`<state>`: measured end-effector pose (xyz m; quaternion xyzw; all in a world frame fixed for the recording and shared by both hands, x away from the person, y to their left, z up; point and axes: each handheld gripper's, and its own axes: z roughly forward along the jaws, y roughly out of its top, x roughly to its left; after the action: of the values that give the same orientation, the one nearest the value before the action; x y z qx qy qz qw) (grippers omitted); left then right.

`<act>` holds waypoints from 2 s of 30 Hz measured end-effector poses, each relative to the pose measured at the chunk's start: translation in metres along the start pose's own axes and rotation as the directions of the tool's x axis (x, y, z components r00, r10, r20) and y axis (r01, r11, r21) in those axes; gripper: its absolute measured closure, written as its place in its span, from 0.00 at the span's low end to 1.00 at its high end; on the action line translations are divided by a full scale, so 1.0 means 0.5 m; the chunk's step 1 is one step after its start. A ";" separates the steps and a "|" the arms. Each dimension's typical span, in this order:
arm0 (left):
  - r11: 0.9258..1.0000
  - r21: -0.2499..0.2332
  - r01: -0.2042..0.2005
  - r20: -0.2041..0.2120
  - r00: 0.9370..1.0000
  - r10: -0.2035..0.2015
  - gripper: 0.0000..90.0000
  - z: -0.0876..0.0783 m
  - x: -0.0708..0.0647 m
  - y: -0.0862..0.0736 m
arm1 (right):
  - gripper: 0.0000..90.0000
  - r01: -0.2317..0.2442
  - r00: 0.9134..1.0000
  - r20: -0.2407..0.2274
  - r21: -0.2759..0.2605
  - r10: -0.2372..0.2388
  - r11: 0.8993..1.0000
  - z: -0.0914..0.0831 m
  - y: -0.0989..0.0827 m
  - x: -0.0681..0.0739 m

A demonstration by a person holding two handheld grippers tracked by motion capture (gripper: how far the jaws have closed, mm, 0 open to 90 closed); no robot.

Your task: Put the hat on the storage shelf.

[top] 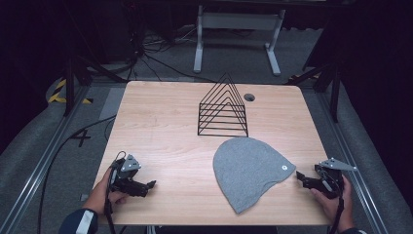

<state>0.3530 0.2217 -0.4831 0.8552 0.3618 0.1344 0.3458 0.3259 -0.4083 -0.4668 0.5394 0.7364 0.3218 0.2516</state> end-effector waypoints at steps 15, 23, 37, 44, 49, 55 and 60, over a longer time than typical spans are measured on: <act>1.000 -0.004 -0.006 -0.006 1.000 0.006 0.10 -0.003 -0.011 0.007 | 0.40 0.033 0.995 -0.091 -0.038 -0.036 0.999 -0.009 -0.002 -0.001; 0.996 -0.019 -0.092 0.068 0.993 0.093 0.25 0.014 -0.032 0.039 | 0.54 0.100 0.984 -0.140 -0.063 -0.108 0.993 -0.015 0.008 0.003; 0.955 -0.099 -0.278 0.277 0.915 0.295 0.41 0.126 -0.215 0.218 | 0.85 0.337 0.901 -0.286 -0.018 -0.327 0.941 0.037 0.125 0.086; 0.930 -0.110 -0.350 0.319 0.874 0.366 0.43 0.187 -0.320 0.259 | 0.90 0.377 0.882 -0.316 0.025 -0.350 0.926 0.075 0.117 0.112; 0.923 -0.087 -0.375 0.332 0.862 0.382 0.43 0.215 -0.340 0.258 | 0.93 0.371 0.878 -0.332 0.022 -0.344 0.928 0.075 0.110 0.115; 0.929 -0.053 -0.367 0.330 0.871 0.363 0.43 0.199 -0.325 0.249 | 0.95 0.379 0.866 -0.362 0.025 -0.346 0.925 0.066 0.102 0.128; 0.931 -0.005 -0.366 0.308 0.885 0.349 0.43 0.164 -0.272 0.223 | 0.94 0.409 0.828 -0.431 0.026 -0.359 0.912 0.047 0.087 0.175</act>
<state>0.3555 0.0286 -0.4631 0.9265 0.1440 0.0529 0.3436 0.3447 -0.3105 -0.4519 0.3125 0.8838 0.3285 0.1158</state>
